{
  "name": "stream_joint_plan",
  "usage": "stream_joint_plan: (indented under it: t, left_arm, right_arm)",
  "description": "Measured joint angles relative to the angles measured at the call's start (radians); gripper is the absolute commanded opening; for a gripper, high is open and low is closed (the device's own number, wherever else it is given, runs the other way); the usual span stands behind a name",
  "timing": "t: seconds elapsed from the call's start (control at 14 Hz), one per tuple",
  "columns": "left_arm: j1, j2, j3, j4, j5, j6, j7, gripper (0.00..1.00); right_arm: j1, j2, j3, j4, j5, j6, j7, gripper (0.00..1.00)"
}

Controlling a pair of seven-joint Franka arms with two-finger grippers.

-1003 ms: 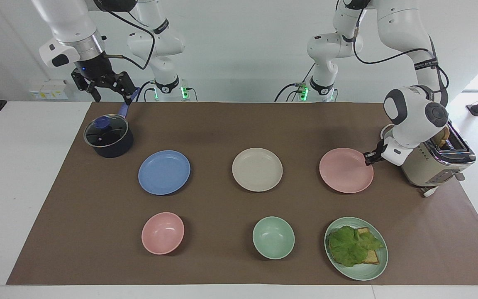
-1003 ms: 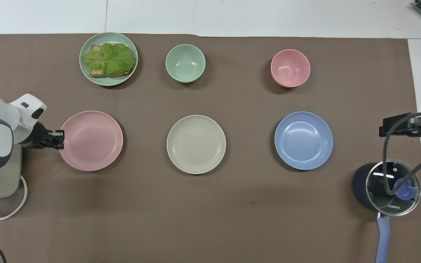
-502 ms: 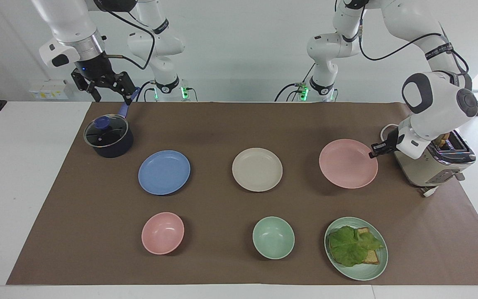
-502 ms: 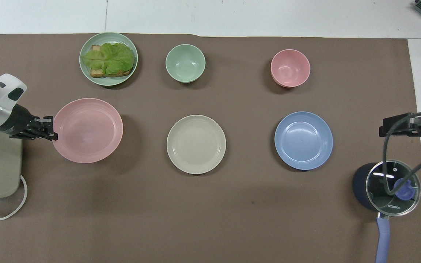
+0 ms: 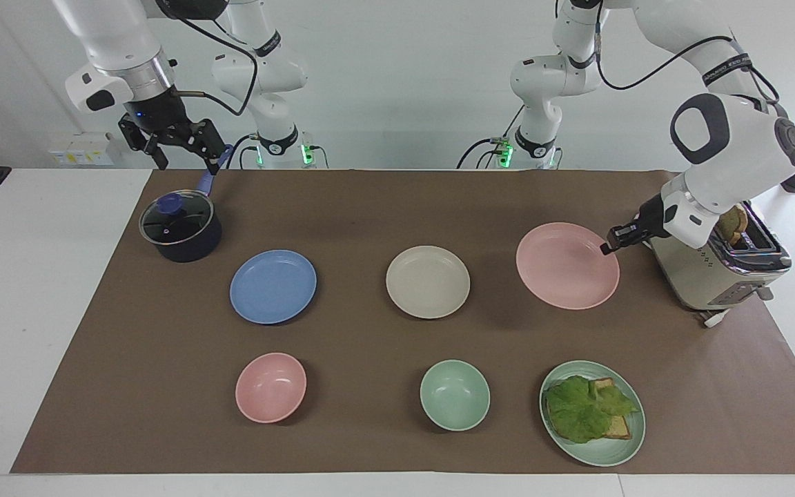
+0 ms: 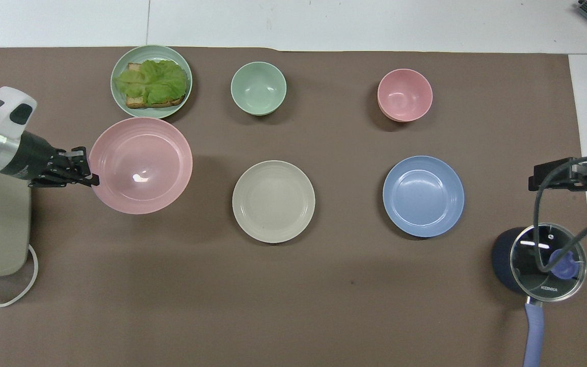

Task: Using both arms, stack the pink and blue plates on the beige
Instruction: 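Grip the pink plate rim with the left gripper and lift it, then lower the pink plate onto the beige plate and open the left gripper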

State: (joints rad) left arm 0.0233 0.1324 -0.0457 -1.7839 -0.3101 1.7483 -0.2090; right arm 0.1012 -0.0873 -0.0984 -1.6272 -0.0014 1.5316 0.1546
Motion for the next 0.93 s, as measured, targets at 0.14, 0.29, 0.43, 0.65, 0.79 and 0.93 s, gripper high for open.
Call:
stream_joint_plan:
  t: [0.14,0.29,0.43,0.65,0.79,0.93]
  left_arm:
    - [-0.065,0.001,-0.006,-0.001,-0.022,0.026,-0.080,0.00]
    - [-0.121,0.001,-0.008,-0.001,-0.029,0.056,-0.140,0.00]
    - [-0.168,0.001,-0.009,-0.005,-0.030,0.072,-0.170,0.00]
    - [-0.243,-0.016,-0.010,-0.054,-0.057,0.154,-0.182,0.00]
    - [-0.309,-0.032,-0.010,-0.109,-0.074,0.239,-0.224,0.00]
    - [-0.372,-0.032,-0.011,-0.155,-0.075,0.329,-0.282,0.00]
  right_arm:
    - [0.000,0.000,0.000,0.000,0.000,0.000,0.000,1.00]
    - [0.000,0.000,0.000,0.000,0.000,0.000,0.000,1.00]
    - [0.000,0.000,0.000,0.000,0.000,0.000,0.000,1.00]
    - [0.000,0.000,0.000,0.000,0.000,0.000,0.000,1.00]
    - [0.000,0.000,0.000,0.000,0.000,0.000,0.000,1.00]
    - [0.000,0.000,0.000,0.000,0.000,0.000,0.000,1.00]
